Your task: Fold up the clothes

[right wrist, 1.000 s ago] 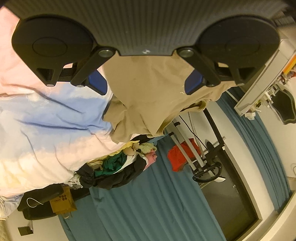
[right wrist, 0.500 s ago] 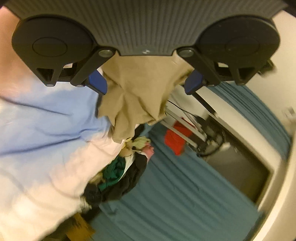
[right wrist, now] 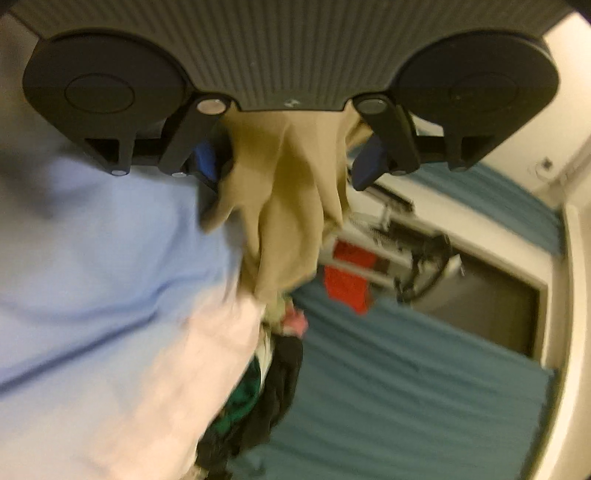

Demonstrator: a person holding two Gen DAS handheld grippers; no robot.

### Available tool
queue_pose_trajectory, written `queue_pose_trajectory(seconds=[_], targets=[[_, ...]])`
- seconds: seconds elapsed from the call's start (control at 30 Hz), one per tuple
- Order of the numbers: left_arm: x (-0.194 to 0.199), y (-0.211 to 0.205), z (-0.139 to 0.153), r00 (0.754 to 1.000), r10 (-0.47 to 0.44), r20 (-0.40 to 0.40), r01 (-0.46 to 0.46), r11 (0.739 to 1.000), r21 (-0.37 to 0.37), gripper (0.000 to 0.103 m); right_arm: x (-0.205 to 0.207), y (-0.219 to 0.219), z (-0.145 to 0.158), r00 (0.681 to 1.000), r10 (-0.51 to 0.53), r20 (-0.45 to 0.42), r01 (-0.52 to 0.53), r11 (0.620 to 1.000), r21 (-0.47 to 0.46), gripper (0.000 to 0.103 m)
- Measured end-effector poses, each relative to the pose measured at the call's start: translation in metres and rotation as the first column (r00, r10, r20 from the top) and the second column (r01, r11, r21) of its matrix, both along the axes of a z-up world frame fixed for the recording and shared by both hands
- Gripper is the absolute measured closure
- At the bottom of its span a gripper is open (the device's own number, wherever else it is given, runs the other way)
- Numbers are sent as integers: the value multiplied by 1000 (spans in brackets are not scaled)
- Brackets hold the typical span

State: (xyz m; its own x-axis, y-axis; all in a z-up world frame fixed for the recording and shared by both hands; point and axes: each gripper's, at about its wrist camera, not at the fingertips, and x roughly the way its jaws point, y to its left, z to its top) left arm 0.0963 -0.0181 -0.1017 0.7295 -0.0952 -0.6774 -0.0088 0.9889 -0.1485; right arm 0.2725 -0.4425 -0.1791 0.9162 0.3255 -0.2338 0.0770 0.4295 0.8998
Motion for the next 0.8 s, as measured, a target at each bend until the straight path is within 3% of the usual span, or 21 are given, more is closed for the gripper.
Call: queue_pose_trajectory(seconds=[0.13,0.27,0.37,0.43,0.47,0.5,0.67,0.8], targets=[[10,1,-4,1000,-1,2,1,1000,-17,9,12,17,10,997,13,-79,-19,997,-73,29],[13,3,-5,1000,0,5,1,999,-43,9,23,20,4,998,-56,15,54,996,64,29],[13,7,-5,1000,4,9,-3,997,-74,9,35,23,-1,992,-116,43,112,990,84,30],[14,7,-6,1000,7,10,-7,996,-84,9,45,26,-2,989,-139,41,137,989,57,52],[15,7,-6,1000,10,11,-9,996,-87,9,50,27,1,991,-136,14,136,991,5,82],[16,7,-6,1000,12,10,-11,996,-90,9,52,24,6,989,-145,-2,145,989,-27,94],[23,5,-6,1000,17,17,-16,997,-72,9,42,-8,35,971,-239,18,240,965,-109,96],[24,2,-7,1000,13,23,-11,999,-47,9,50,-35,48,972,-235,-2,227,941,-253,97]])
